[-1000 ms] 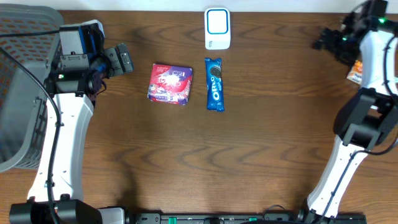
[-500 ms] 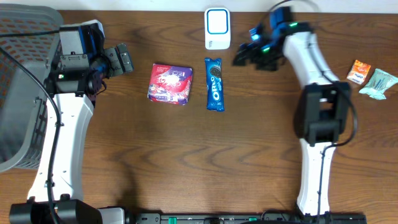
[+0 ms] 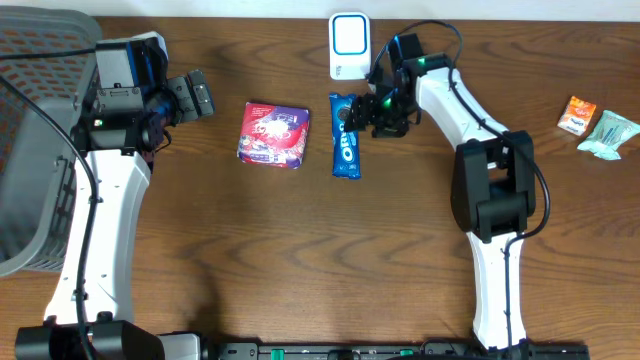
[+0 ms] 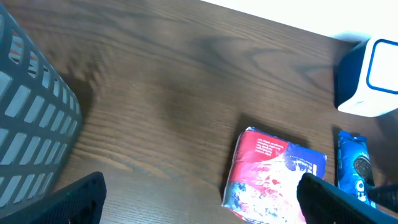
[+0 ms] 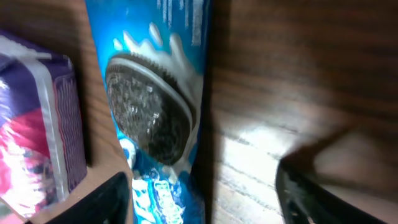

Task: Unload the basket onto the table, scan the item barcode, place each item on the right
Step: 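Move the right gripper to the blue Oreo pack and grasp it, then hold the Oreo pack barcode up to the scanner with the right gripper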

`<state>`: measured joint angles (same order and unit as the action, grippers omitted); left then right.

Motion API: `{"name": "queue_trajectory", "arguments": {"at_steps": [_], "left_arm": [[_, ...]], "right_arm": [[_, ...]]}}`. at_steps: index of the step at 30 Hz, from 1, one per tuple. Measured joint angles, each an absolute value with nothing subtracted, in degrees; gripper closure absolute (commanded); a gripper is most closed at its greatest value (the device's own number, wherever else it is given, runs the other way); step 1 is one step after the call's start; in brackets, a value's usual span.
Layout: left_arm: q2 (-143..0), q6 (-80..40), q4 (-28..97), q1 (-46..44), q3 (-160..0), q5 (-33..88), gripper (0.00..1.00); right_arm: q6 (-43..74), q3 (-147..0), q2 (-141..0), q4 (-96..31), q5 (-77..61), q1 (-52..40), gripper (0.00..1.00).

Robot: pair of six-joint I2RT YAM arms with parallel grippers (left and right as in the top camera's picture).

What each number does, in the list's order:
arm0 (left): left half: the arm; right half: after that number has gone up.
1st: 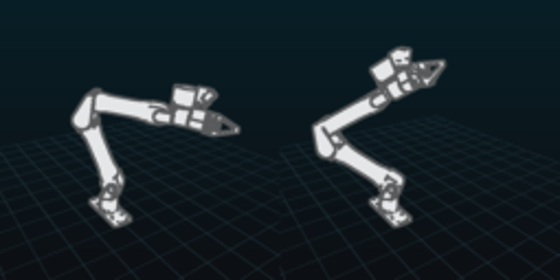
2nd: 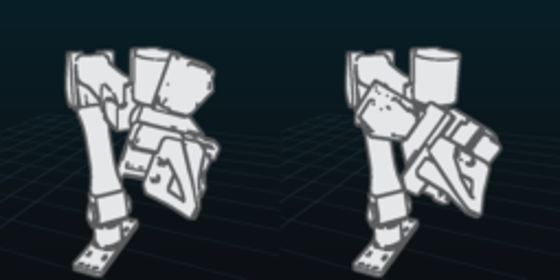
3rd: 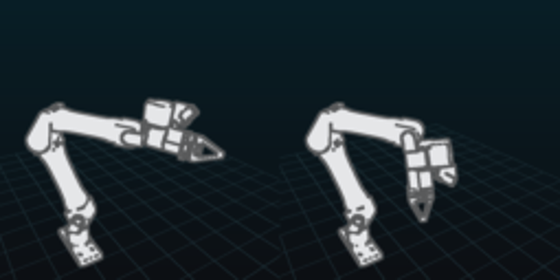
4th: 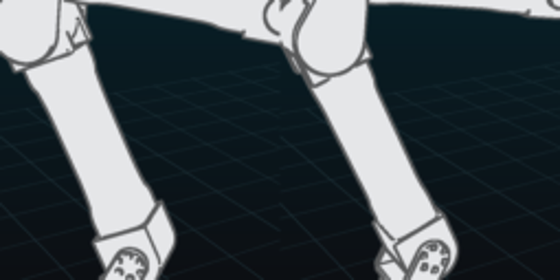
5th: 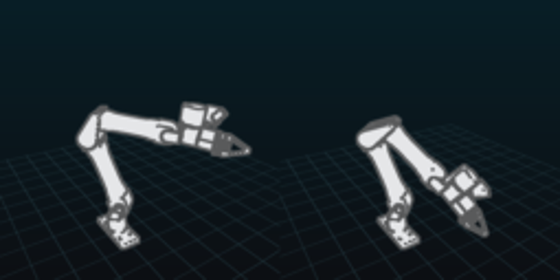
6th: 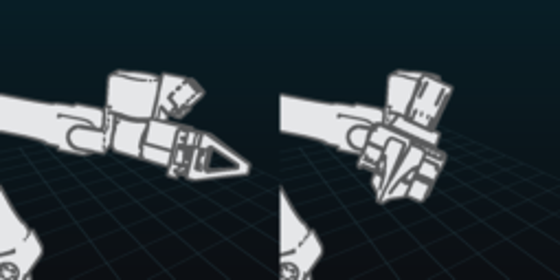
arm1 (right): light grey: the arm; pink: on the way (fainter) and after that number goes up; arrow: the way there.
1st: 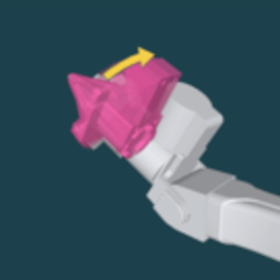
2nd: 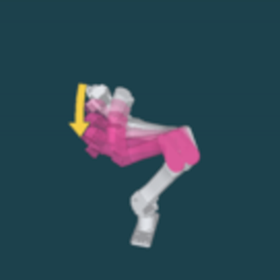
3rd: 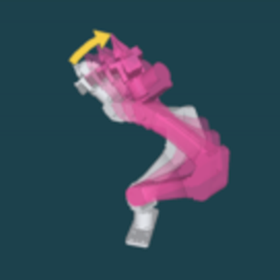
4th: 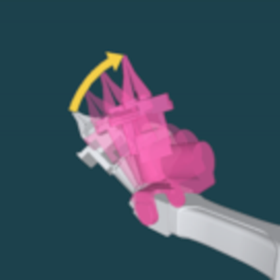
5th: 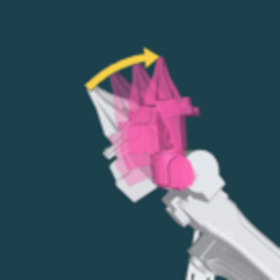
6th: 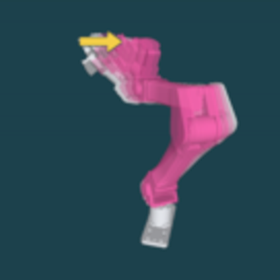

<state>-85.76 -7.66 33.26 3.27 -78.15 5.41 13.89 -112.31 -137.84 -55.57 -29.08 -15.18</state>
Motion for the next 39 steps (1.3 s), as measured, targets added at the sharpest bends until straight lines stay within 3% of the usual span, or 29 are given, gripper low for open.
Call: {"name": "queue_trajectory", "arguments": {"at_steps": [2, 10, 14, 18, 25, 39], "left_arm": [[-85.76, -7.66, 33.26, 3.27, -78.15, 5.41, 0.02], [-85.76, -7.66, 33.26, 3.27, -78.15, 5.41, 0.02], [-85.76, -7.66, 33.26, 3.27, -78.15, 5.41, 0.02], [-85.76, -7.66, 33.26, 3.27, -78.15, 5.41, 0.02], [-85.76, -7.66, 33.26, 3.27, -78.15, 5.41, 0.02], [-85.76, -7.66, 33.26, 3.27, -78.15, 5.41, 0.02]], "right_arm": [[14.61, -111.22, -137.53, -55.61, -28.88, -15.86, 0.45], [15.14, -107.44, -135.96, -52.77, -30.20, -16.80, 0.47], [15.92, -106.28, -135.79, -51.16, -31.59, -16.88, 0.66], [16.58, -105.16, -135.79, -49.63, -31.51, -17.34, 0.99], [17.32, -104.49, -135.87, -47.88, -35.68, -17.91, 0.99], [17.23, -103.94, -136.53, -45.69, -76.62, -12.93, 0.99]]}}
